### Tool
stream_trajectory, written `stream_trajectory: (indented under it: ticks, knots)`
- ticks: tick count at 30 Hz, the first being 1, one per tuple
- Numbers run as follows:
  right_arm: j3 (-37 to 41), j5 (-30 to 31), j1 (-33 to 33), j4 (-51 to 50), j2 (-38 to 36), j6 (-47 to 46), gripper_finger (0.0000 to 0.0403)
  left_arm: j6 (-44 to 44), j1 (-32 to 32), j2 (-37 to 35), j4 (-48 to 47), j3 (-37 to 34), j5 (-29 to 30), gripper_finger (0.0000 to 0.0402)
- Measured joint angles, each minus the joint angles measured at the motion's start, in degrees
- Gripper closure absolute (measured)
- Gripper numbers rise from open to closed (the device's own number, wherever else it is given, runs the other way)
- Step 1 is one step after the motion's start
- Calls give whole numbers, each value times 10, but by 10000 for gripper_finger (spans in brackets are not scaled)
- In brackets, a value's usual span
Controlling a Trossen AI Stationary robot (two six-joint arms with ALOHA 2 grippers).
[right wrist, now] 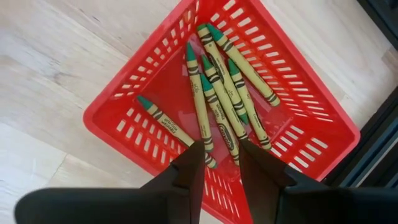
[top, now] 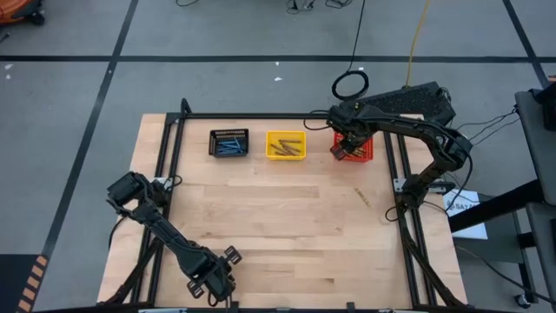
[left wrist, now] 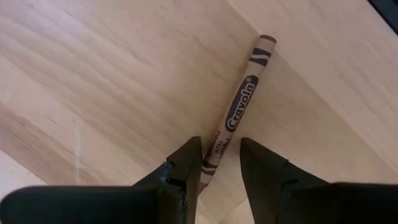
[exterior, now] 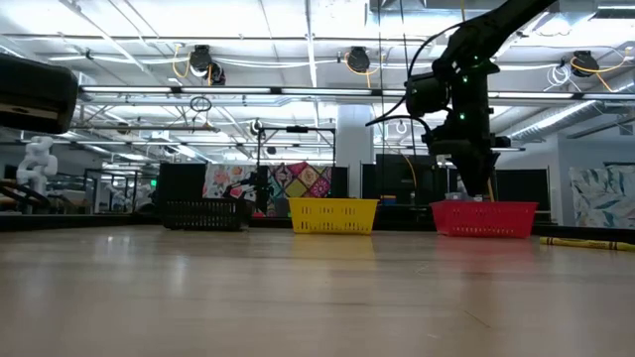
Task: Sort crayons
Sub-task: Put the brown crayon into the yellow bin
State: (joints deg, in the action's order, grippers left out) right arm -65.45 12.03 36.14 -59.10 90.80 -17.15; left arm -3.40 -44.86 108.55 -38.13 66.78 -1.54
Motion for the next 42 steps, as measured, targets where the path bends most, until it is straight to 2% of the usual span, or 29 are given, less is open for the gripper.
stream_trajectory:
  ticks: [5, 12, 25, 30, 37, 42]
  knots:
    - [0, 0, 0, 4, 0, 0, 316, 1, 9, 1, 0, 0, -7, 316]
    - [0, -1, 0, 4, 0, 0, 316, 2, 22, 1, 0, -1, -31, 392]
    - [0, -1, 0, 4, 0, -15, 316, 49, 25, 4, -8, 12, -49, 399]
    - [0, -3, -2, 3, 0, -21, 316, 147, 43, 6, -32, 48, -41, 401]
    - [0, -3, -13, -8, 0, -18, 316, 145, 63, -4, -87, 58, -42, 401]
    - [0, -3, -22, -35, -1, -23, 316, 133, 87, -21, -145, 58, -4, 401]
